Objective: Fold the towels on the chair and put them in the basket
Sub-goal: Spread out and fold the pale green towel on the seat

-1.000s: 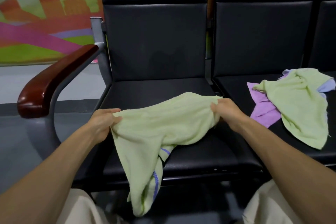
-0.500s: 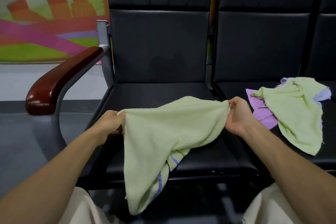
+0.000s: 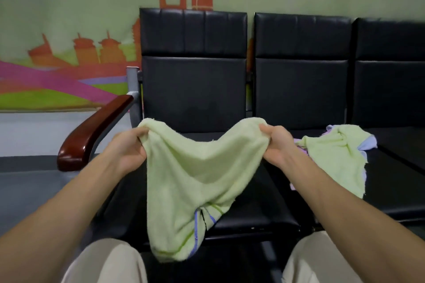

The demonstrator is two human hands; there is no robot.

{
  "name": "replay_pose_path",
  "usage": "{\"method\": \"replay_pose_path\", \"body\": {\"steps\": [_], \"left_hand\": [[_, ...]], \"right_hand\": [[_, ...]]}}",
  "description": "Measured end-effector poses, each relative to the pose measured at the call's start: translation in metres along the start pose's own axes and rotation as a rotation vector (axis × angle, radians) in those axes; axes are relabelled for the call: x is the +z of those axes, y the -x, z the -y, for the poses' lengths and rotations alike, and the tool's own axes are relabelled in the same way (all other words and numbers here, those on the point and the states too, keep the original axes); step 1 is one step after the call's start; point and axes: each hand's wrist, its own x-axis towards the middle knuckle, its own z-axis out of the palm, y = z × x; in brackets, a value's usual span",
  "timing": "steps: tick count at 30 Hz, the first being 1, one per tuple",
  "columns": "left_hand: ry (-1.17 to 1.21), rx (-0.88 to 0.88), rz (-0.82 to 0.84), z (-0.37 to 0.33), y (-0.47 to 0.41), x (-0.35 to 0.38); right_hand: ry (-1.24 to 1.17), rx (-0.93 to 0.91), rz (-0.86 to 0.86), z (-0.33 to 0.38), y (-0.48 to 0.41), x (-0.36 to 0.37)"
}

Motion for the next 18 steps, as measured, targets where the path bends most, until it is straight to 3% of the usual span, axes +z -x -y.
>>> {"method": "replay_pose_path", "body": {"steps": [4,9,14,18], "left_hand": [[-0.148,0.166,0.059,-0.053,0.030,0.019],[-0.176,0.374,0.003,-0.105,0.073,0.043],[-0.219,0.624,-0.055,-0.155,0.096,0.048],[-0.411,0.689,-0.063,-0.171,0.099,0.039]], "right_hand": [[-0.095,-0.100,0.008,0.044,0.029,0.032],[-0.086,-0.236,0.080,0.091,0.068,0.067],[0.009,-0.468,-0.087,0.136,0.090,0.085],[0.078,-0.524,-0.065,0.146,0.098,0.082]]}}
